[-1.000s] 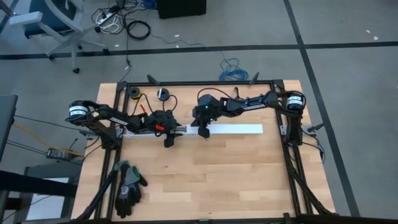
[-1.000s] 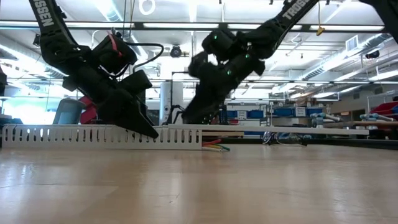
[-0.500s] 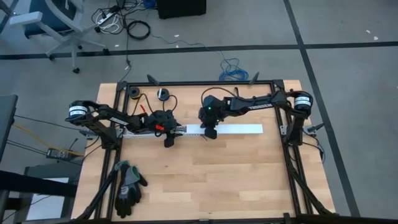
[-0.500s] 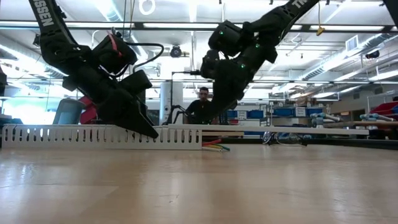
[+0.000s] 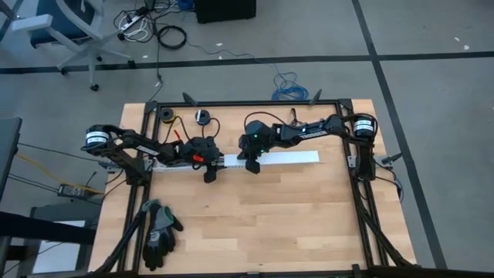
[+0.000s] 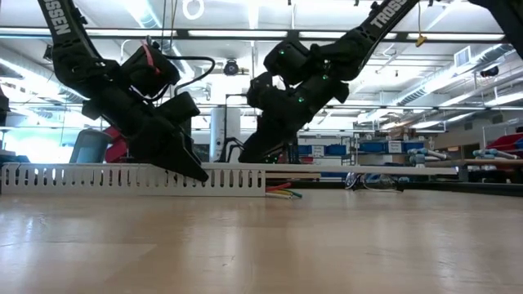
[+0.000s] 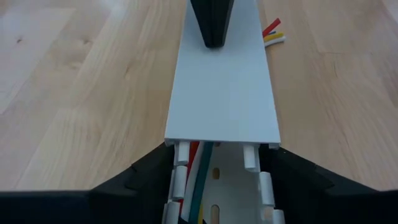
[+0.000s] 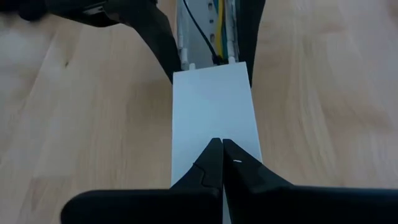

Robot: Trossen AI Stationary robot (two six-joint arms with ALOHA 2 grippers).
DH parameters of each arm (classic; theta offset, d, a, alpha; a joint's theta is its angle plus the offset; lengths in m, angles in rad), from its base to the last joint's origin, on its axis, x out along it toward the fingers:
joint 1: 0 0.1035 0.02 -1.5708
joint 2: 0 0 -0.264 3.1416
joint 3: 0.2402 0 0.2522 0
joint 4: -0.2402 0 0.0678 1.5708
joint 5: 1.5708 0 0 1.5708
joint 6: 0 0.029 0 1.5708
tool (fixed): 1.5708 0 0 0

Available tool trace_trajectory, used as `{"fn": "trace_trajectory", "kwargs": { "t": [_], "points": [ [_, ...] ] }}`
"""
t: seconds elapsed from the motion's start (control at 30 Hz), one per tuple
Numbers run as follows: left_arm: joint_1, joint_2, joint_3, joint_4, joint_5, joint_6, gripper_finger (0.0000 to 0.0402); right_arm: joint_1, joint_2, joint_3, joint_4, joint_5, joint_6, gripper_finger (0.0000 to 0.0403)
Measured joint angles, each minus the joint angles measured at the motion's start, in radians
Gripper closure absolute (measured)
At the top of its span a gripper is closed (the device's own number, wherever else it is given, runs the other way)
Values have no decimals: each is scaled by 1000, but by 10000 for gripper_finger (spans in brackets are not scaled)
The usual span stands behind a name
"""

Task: Ziptie cables
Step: Close the cable duct

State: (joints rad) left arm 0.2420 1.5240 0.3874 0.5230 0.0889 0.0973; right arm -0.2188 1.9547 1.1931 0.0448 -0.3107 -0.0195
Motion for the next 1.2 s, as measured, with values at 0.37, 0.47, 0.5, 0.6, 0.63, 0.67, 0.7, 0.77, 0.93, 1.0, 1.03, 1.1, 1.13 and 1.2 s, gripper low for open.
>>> {"fn": "trace_trajectory", "kwargs": {
  "t": [0.37,0.47,0.5,0.6,0.63,0.67,0.7,0.77,0.93,1.0,1.03,1.1,1.13,1.2],
  "points": [
    [0,1,0,4,-1,-4,141,0,0,0,-1,0,0,403],
    [0,1,0,1,-1,-4,136,-1,0,0,-1,0,1,403],
    [0,1,0,0,-1,-4,136,-1,0,0,-1,0,2,403],
    [0,1,0,0,-1,-3,136,-2,0,0,-2,0,16,403],
    [0,1,0,1,-1,-1,136,-3,0,0,-2,-1,17,403],
    [0,1,0,1,0,0,136,-3,0,0,-3,-1,17,403],
    [0,1,-1,3,4,0,136,-3,0,0,-4,-1,18,403],
    [0,1,-19,33,18,-3,136,-4,0,0,-4,-3,24,403],
    [0,-37,-118,165,31,-49,136,-4,0,0,-5,-6,26,403],
    [0,-61,-164,227,23,-71,135,-5,0,0,-6,-6,26,403],
    [0,-72,-184,260,18,-79,136,-5,0,0,-6,-4,26,403],
    [0,-88,-216,309,15,-82,135,-5,0,0,-7,-3,27,403],
    [0,-95,-226,324,15,-82,136,-5,0,-1,-7,-3,27,403],
    [0,-101,-239,327,14,-82,135,-5,0,-1,-7,-4,28,403]
  ]
}}
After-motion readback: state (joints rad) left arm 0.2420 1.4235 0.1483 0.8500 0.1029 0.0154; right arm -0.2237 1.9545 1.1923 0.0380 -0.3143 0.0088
